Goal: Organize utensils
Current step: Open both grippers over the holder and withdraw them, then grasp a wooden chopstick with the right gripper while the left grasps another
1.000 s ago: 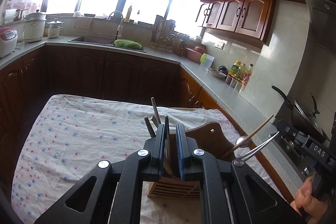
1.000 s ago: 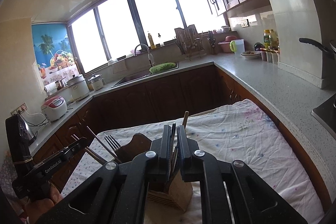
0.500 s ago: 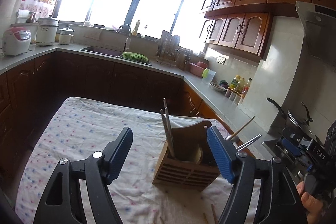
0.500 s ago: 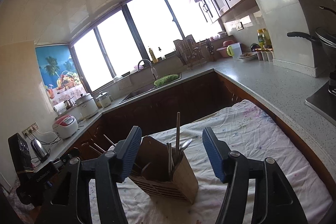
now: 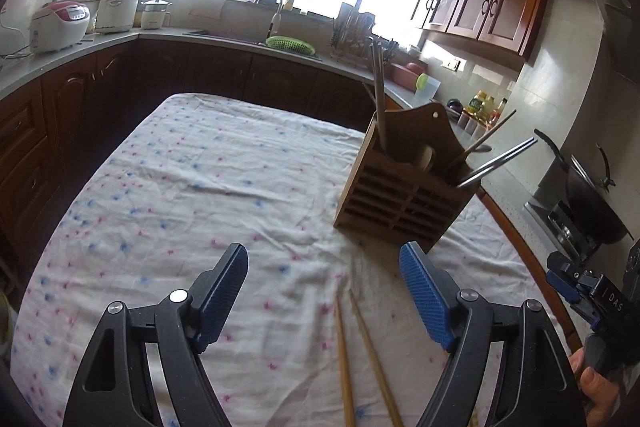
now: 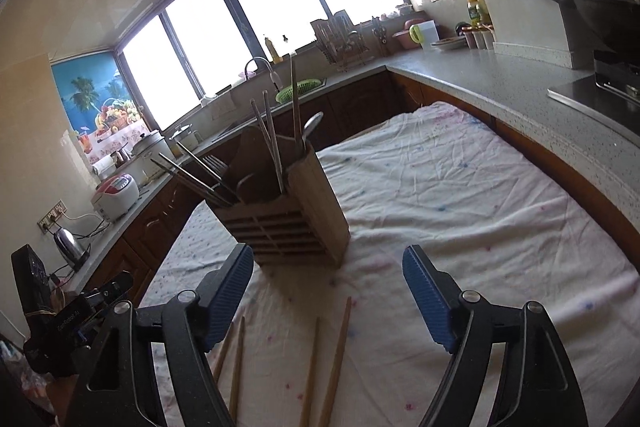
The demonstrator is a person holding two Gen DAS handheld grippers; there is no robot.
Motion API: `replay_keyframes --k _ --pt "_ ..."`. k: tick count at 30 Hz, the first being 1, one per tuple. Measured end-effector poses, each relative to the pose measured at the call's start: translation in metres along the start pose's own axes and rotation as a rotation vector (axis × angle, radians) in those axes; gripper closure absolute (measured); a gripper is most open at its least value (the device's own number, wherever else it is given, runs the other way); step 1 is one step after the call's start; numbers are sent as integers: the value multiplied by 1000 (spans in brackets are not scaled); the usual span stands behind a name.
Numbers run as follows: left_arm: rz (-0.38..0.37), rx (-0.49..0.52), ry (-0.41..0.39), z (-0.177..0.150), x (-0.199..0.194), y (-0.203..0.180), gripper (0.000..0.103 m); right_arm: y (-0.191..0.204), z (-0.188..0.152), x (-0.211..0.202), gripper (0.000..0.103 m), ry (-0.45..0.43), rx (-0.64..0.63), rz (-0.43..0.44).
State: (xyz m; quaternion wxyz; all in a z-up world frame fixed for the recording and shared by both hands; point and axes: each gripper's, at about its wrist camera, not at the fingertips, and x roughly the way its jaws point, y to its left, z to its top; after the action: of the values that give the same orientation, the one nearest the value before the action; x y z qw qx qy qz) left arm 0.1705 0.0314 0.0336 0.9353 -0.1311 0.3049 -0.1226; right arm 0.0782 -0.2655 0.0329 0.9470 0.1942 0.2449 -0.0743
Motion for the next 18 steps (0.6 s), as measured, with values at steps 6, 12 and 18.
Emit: replay_keyframes --k 6,12,18 --pt "23 0 67 -14 8 -4 25 -7 -32 5 23 71 11 -21" --pt "40 14 112 -25 20 -6 25 -10 -50 12 24 118 7 -26" --pt "43 33 136 -27 31 -9 25 -6 -53 16 26 139 -13 -44"
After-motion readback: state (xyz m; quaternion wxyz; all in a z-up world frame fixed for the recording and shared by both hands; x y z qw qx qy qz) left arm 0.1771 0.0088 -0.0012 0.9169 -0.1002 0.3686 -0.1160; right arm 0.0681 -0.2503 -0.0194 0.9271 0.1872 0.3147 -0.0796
